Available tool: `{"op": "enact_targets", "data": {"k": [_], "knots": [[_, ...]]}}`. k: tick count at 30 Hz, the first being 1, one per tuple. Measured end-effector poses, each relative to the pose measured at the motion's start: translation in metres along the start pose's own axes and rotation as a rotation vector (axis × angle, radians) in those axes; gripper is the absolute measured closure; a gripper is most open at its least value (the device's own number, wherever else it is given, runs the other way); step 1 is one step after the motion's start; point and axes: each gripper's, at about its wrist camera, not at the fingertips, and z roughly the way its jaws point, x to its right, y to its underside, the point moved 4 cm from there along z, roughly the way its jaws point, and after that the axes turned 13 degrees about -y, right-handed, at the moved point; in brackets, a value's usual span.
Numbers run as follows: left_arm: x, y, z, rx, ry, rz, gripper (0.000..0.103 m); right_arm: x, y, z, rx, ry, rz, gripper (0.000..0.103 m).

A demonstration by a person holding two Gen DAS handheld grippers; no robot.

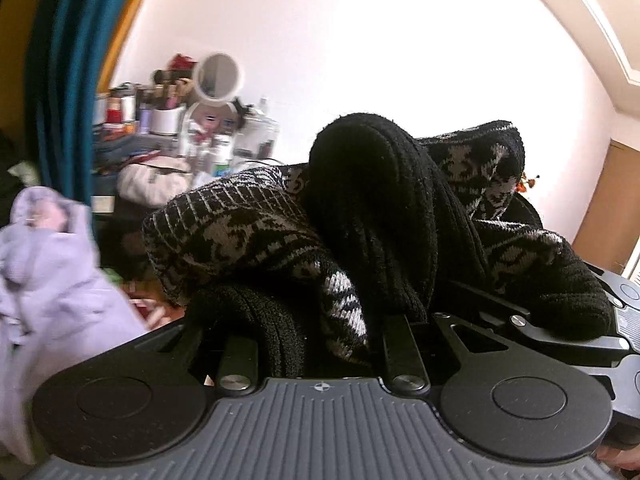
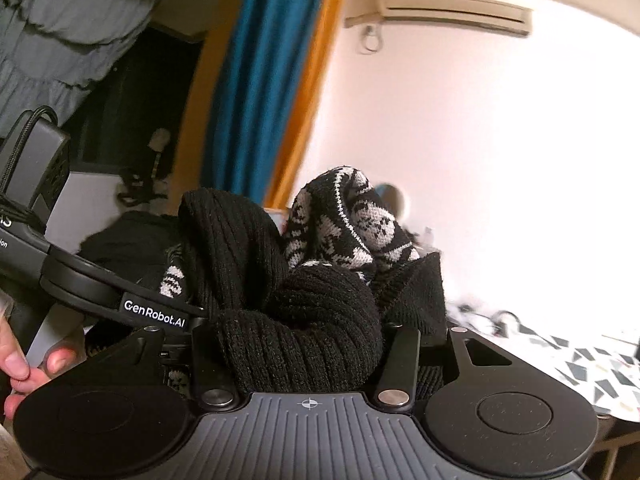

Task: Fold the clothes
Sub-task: 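Carry the bundle with both grippers over to the patterned white table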

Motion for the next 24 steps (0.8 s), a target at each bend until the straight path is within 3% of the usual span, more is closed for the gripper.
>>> {"op": "enact_targets", "data": {"k": [12,17,24], "knots": [[0.152,0.013,0.082,-0.111,0.197,0.126,0.082,0.13,0.053,-0.076,-0.046,0.229,0.109,0.059],[0.195,0.021,0.13,-0.169,0.296,0.137,0.082,0.18,0.068,-0.07,-0.109,0.318,0.122,0.059],[0.229,-0.01,0.225,-0.155,0.386,0.173,0.082,0.273,0.081,-0.019,-0.124,0.398,0.115,0.059]]}}
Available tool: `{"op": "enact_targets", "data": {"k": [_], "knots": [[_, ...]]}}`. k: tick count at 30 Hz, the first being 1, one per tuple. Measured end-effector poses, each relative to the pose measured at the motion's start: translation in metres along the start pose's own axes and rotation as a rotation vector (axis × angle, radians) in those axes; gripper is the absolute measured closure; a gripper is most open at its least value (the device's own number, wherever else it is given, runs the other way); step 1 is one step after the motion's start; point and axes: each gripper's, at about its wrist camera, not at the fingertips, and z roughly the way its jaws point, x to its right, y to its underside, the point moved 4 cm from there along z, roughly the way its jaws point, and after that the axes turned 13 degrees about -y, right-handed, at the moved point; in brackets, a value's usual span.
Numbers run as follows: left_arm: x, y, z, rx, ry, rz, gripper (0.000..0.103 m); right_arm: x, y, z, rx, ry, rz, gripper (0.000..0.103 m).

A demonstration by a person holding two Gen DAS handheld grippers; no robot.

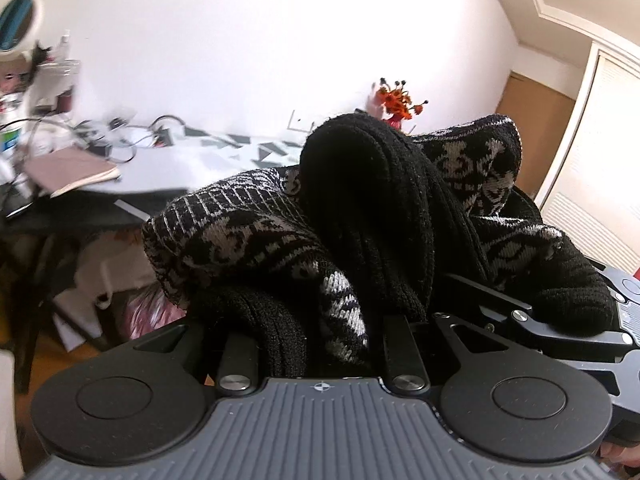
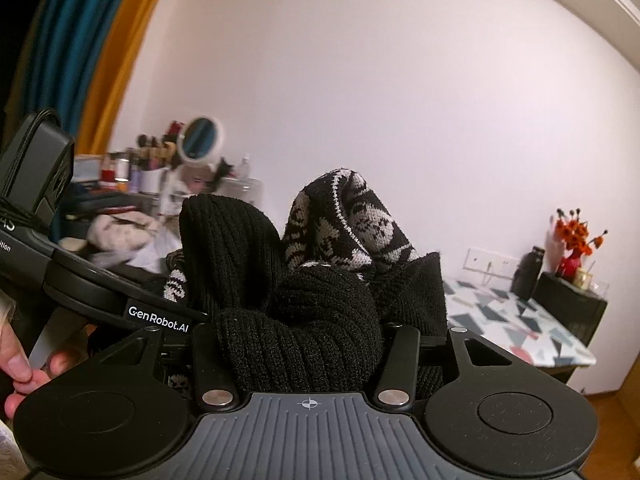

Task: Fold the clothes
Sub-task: 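Carry the bundle with both grippers over to the patterned white table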

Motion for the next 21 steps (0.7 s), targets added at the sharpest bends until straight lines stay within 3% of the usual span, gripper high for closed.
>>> {"op": "enact_targets", "data": {"k": [9,17,21], "knots": [[-0.025,-0.104,0.127,0.022,0.051,0.086,0.082,0.101,-0.045,0.15,0.034,0.077,0.012,0.059],[0.001,-0.139,0.212,0.01,0.113,0.125,0.082,0.187,-0.034,0.205,0.018,0.139,0.029,0.059],[0.022,-0.151,0.257,-0.005,0.104,0.116,0.082,0.239,-0.024,0.227,0.019,0.122,0.01,0.059]]}}
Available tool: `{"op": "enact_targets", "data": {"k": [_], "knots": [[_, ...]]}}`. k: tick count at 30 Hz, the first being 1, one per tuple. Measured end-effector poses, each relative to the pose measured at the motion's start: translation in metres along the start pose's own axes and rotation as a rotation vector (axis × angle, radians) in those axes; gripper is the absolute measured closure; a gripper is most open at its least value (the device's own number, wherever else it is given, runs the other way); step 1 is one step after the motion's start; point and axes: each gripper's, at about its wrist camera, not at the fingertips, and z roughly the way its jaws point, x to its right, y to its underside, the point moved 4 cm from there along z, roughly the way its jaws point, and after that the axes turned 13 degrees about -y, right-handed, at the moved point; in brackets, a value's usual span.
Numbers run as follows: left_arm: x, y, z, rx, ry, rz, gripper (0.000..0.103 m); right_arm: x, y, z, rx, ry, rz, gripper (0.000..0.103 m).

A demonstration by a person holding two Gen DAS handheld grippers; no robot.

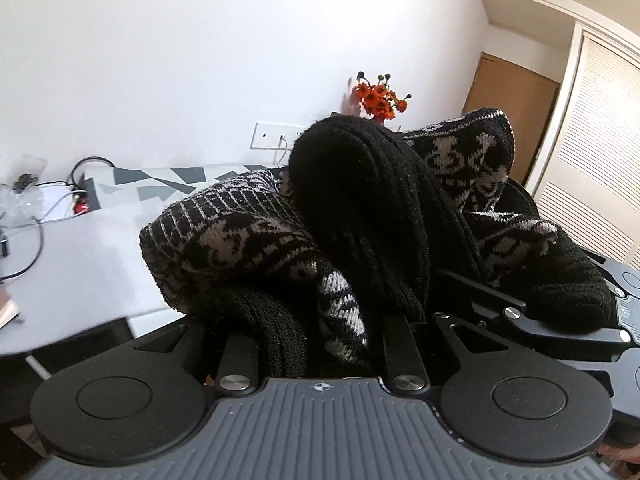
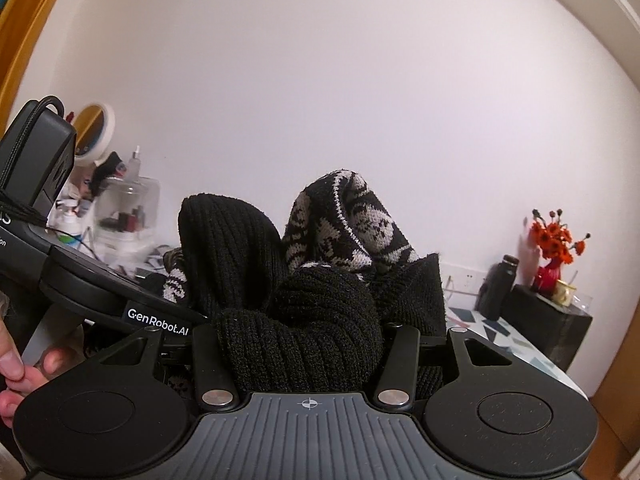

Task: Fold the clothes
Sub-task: 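Carry the bundle with both grippers over to the patterned white table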

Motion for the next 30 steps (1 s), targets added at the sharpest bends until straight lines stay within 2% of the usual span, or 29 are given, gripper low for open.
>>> {"op": "enact_targets", "data": {"k": [4,8,11,16,19,22,26,30], "knots": [[0.021,-0.02,0.053,0.002,-0.057,-0.023,0.082,0.073,0.011,0.029,0.036,-0.073,-0.013,0.059],[0.052,-0.048,0.115,0.041,-0.166,-0.071,0.082,0.169,0.019,0.071,0.057,-0.195,-0.032,0.059],[0.082,-0.071,0.163,0.016,-0.247,-0.157,0.082,0.243,0.016,0.097,0.044,-0.283,-0.029,0.059],[0.133,-0.106,0.219,0.026,-0.329,-0.195,0.082,0.339,0.007,0.126,0.061,-0.381,-0.02,0.059],[0.15,-0.124,0.239,0.046,-0.37,-0.192,0.082,0.371,0.005,0.139,0.077,-0.412,-0.034,0.059],[0.156,-0.139,0.261,0.034,-0.396,-0.2,0.082,0.394,0.006,0.148,0.066,-0.42,-0.041,0.059],[0.163,-0.145,0.285,0.028,-0.407,-0.217,0.082,0.424,0.008,0.163,0.038,-0.438,0.001,0.059],[0.162,-0.146,0.309,0.002,-0.405,-0.241,0.082,0.433,0.014,0.184,-0.005,-0.432,0.014,0.059]]}}
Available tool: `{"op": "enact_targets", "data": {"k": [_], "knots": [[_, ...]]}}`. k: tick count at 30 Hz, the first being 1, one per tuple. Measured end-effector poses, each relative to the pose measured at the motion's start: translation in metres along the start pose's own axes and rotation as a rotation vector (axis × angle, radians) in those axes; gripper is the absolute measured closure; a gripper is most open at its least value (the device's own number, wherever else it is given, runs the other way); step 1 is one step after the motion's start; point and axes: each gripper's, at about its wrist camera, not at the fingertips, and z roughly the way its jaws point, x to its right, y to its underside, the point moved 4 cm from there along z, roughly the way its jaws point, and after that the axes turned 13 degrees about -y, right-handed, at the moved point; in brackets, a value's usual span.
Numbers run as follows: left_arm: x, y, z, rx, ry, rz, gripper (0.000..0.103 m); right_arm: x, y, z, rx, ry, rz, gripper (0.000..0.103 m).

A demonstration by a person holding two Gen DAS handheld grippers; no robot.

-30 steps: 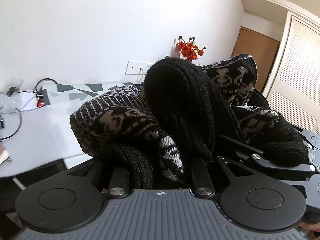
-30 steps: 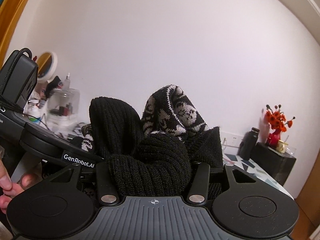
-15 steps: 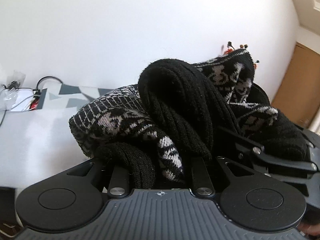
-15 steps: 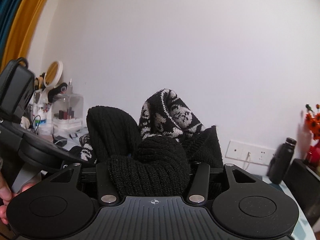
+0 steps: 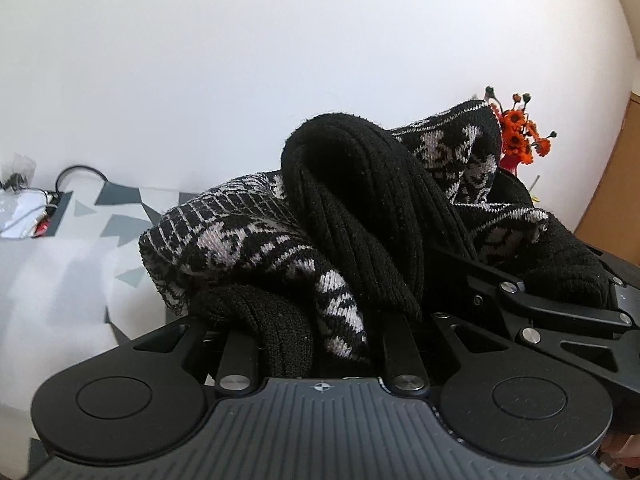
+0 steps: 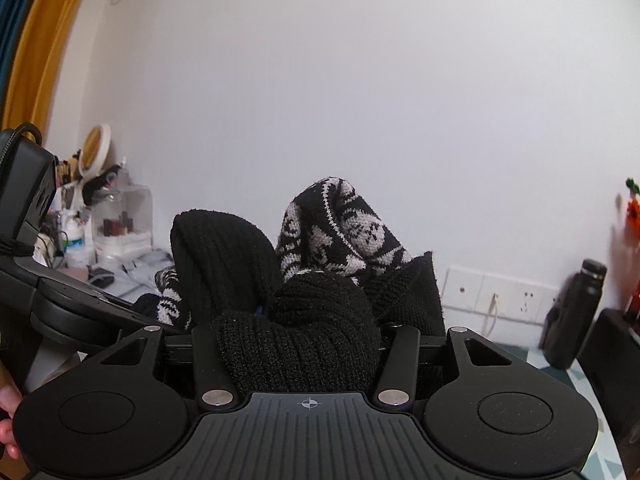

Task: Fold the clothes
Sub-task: 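Carry the bundle with both grippers over to the patterned white table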

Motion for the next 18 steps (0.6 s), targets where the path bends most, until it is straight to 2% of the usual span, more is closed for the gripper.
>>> {"op": "enact_targets", "data": {"k": [7,13,18], "knots": [[0.008,-0.008,0.056,-0.054,0.012,-0.011,0.082,0.035,0.02,0.037,-0.061,0.021,0.095,0.059],[0.0,-0.02,0.104,-0.073,0.018,0.009,0.082,0.068,0.034,0.092,-0.093,0.041,0.158,0.059],[-0.014,-0.034,0.146,-0.053,0.015,0.034,0.082,0.098,0.044,0.149,-0.114,0.068,0.201,0.059]]}}
